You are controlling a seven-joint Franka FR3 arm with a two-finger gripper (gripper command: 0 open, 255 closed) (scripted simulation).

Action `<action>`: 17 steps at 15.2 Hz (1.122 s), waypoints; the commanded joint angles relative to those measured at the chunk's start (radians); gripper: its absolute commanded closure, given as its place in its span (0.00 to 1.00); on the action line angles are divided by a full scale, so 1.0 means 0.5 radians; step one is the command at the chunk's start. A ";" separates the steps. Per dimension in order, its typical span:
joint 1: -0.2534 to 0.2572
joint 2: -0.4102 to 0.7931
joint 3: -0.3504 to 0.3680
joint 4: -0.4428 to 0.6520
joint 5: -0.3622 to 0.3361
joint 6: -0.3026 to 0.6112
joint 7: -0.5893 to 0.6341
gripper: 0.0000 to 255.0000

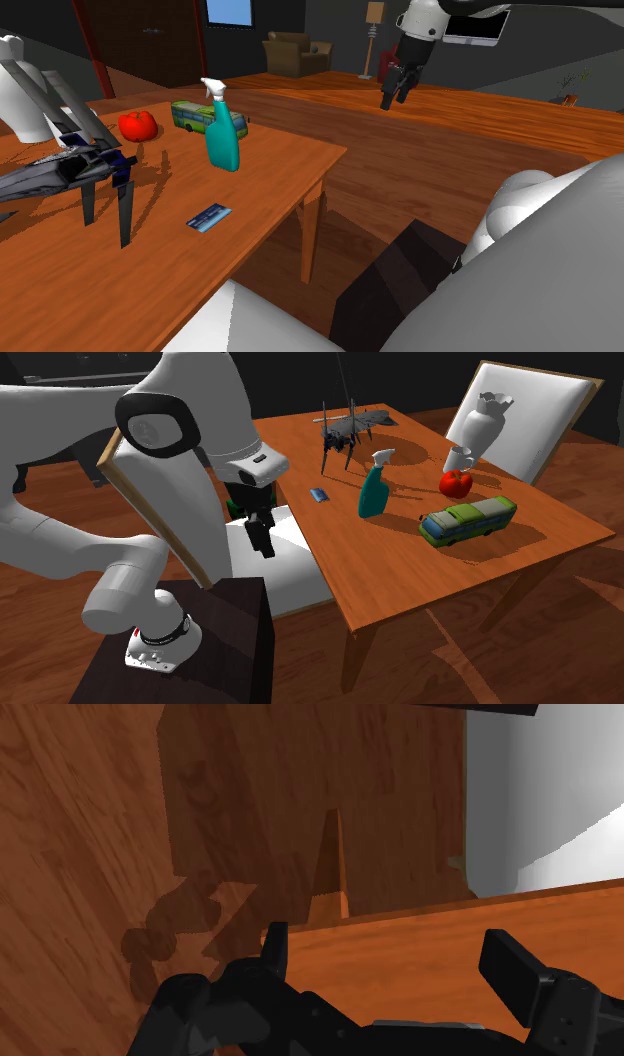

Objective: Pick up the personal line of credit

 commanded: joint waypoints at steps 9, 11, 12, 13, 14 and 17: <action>-0.002 0.082 0.334 -0.094 0.350 -0.051 0.706 0.00; 0.001 0.131 0.416 -0.093 0.446 -0.044 0.881 0.00; 0.003 0.161 0.456 -0.089 0.494 -0.038 0.969 0.00; 0.004 0.193 0.496 -0.082 0.541 -0.029 1.055 0.00; 0.005 0.228 0.536 -0.073 0.588 -0.018 1.142 0.00; 0.005 0.349 0.654 -0.031 0.725 0.029 1.397 0.00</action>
